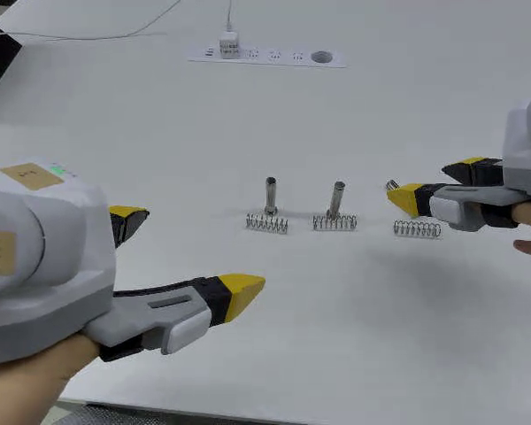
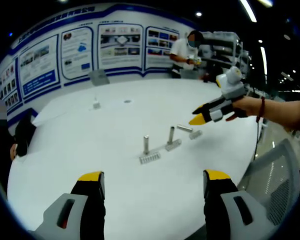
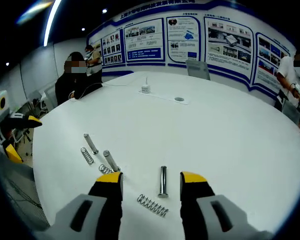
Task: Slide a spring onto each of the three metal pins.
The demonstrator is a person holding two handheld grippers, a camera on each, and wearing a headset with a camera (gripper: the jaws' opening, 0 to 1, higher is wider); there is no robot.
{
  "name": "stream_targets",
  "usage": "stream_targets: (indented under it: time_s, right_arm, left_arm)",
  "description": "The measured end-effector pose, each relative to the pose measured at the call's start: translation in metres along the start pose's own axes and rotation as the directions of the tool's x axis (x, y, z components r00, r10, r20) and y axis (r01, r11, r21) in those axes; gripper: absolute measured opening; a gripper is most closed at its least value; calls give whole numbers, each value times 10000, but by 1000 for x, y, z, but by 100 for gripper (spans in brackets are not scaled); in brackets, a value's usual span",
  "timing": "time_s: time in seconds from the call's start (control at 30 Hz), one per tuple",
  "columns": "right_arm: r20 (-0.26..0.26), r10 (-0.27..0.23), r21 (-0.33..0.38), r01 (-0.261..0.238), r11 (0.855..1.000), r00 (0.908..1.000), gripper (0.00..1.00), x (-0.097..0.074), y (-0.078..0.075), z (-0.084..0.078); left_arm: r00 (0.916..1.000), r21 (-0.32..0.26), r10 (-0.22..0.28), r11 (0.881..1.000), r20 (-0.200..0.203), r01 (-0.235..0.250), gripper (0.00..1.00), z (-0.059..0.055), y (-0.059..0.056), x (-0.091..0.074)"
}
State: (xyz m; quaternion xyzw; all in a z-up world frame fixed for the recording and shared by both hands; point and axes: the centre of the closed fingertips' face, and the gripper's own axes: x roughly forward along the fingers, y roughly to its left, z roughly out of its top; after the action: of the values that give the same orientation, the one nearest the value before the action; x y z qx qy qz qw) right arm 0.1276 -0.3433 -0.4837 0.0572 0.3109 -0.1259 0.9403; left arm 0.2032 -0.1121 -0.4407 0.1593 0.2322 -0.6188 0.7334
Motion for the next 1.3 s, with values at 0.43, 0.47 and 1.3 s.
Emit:
stream_targets:
  time_s: [0.43,0.47,1.3]
  right_arm:
    - [-231,178,-56,-180,9998,9996,30,35,-8,-6]
    - [-266,144,-88,-146,9999,9995,30,39,-9,-7]
    - [-981,-200,-197,181,9996,9950,11,62,-15,-24]
  left_arm:
    - [9996,-93,-260,9996,-104,259,82,-6,-2,5]
    - [9996,-79,-266,9996,-117,265,82,-6,-2,5]
    - [9991,-122,-157,9998,-391,152,80,-14,4,4]
